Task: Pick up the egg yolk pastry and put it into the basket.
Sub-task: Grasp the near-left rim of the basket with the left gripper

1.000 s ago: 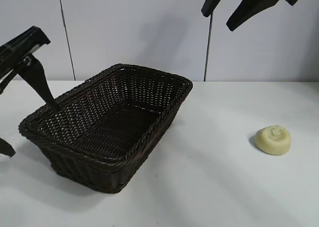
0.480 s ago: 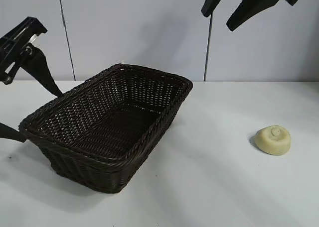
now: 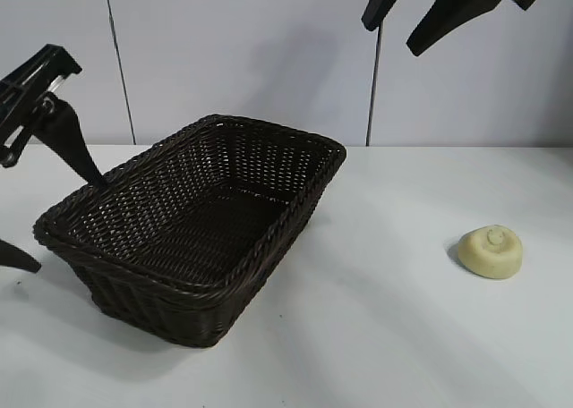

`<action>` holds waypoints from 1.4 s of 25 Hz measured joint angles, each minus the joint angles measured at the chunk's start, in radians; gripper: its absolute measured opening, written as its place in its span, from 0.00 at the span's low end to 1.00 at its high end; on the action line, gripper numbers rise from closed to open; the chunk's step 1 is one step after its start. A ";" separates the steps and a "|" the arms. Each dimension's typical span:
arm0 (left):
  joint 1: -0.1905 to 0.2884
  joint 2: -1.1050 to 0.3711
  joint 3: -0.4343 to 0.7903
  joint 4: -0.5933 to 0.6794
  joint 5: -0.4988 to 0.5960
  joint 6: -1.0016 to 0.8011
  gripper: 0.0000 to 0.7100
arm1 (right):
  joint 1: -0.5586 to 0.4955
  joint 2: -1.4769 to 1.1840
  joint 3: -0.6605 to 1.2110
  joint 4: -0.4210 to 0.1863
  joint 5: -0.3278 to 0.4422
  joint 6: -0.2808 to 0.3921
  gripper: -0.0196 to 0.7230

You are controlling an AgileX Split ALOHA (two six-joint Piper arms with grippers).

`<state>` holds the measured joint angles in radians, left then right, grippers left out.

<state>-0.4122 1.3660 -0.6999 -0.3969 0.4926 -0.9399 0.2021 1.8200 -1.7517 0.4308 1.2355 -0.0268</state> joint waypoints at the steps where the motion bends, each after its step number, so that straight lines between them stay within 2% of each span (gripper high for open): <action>1: 0.000 0.000 0.008 0.000 -0.007 0.000 0.72 | 0.000 0.000 0.000 0.000 0.000 0.000 0.55; 13: 0.000 0.000 0.014 -0.009 -0.044 0.000 0.72 | 0.000 0.000 0.000 0.000 0.000 0.000 0.55; 17: -0.004 0.052 0.014 -0.010 -0.049 0.000 0.72 | 0.000 0.000 0.000 0.000 0.000 0.000 0.55; 20: -0.021 0.110 0.014 -0.011 -0.063 0.000 0.72 | 0.000 0.000 0.000 0.000 0.000 0.000 0.55; 27: -0.095 0.247 0.014 -0.075 -0.212 0.000 0.72 | 0.000 0.000 0.000 0.000 0.000 0.000 0.55; 35: -0.103 0.331 0.013 -0.085 -0.262 0.001 0.72 | 0.000 0.000 0.000 0.000 0.000 0.000 0.55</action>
<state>-0.5154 1.6966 -0.6872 -0.4823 0.2308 -0.9390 0.2021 1.8200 -1.7517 0.4308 1.2355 -0.0268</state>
